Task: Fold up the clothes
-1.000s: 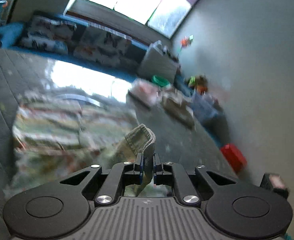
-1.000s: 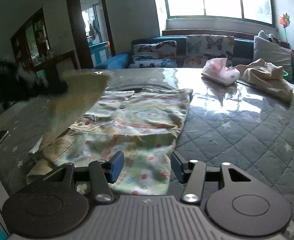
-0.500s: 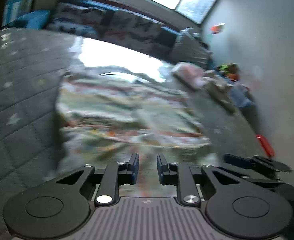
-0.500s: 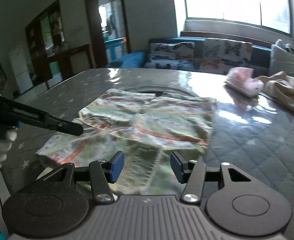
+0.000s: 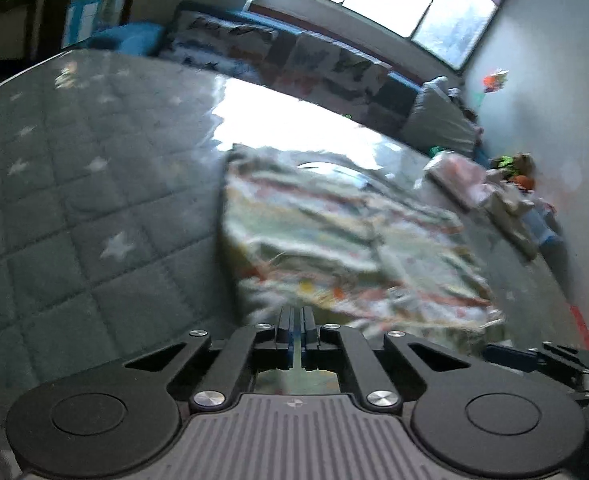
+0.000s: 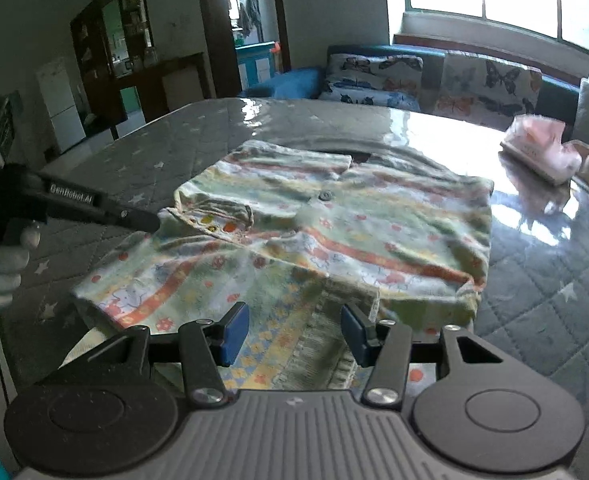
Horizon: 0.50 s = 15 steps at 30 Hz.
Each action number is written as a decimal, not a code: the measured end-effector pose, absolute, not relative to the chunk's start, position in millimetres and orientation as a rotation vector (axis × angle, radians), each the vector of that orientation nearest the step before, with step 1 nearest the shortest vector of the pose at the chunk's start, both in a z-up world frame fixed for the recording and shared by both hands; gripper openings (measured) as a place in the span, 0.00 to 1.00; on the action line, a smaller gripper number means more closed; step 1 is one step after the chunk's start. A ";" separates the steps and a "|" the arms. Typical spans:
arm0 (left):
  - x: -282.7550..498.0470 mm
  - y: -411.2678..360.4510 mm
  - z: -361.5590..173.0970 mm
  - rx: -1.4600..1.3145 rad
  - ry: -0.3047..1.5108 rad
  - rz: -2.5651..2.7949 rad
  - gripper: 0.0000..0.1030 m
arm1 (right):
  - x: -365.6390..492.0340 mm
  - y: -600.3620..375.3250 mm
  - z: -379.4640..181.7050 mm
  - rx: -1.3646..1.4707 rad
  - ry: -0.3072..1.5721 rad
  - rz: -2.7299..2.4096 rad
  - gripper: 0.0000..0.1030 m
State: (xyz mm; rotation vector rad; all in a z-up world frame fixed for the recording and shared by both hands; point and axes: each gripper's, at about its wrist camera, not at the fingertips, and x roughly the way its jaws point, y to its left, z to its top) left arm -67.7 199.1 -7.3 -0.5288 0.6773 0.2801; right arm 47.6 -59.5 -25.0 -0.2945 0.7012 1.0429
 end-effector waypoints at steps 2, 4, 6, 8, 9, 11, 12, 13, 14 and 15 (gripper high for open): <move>-56.8 194.6 -5.4 -0.496 0.679 0.261 0.03 | 49.4 -56.2 -24.8 -0.301 0.698 1.045 0.50; -46.8 196.1 -10.4 -0.483 0.700 0.271 0.03 | 52.0 -53.1 -26.5 -0.309 0.700 1.044 0.50; -43.6 201.5 -17.4 -0.480 0.713 0.283 0.03 | 55.9 -50.6 -30.6 -0.319 0.706 1.036 0.50; -43.3 205.9 -21.2 -0.477 0.722 0.292 0.03 | 58.9 -50.9 -33.6 -0.321 0.719 1.034 0.50; -44.6 206.3 -19.6 -0.476 0.725 0.295 0.04 | 58.4 -51.6 -33.1 -0.329 0.717 1.036 0.50; -49.7 200.9 -13.3 -0.438 0.714 0.293 0.04 | 55.4 -53.3 -29.5 -0.349 0.703 1.039 0.50; -51.6 196.3 -10.0 -0.425 0.708 0.280 0.05 | 53.0 -54.5 -26.7 -0.358 0.690 1.039 0.50; -53.1 191.0 -6.9 -0.419 0.704 0.260 0.05 | 51.3 -56.0 -24.4 -0.359 0.683 1.044 0.50; -54.5 185.7 -3.8 -0.413 0.700 0.240 0.05 | 48.7 -58.0 -21.4 -0.355 0.678 1.053 0.50; -55.9 180.4 -0.7 -0.407 0.695 0.220 0.05 | 46.5 -59.5 -19.6 -0.354 0.674 1.059 0.50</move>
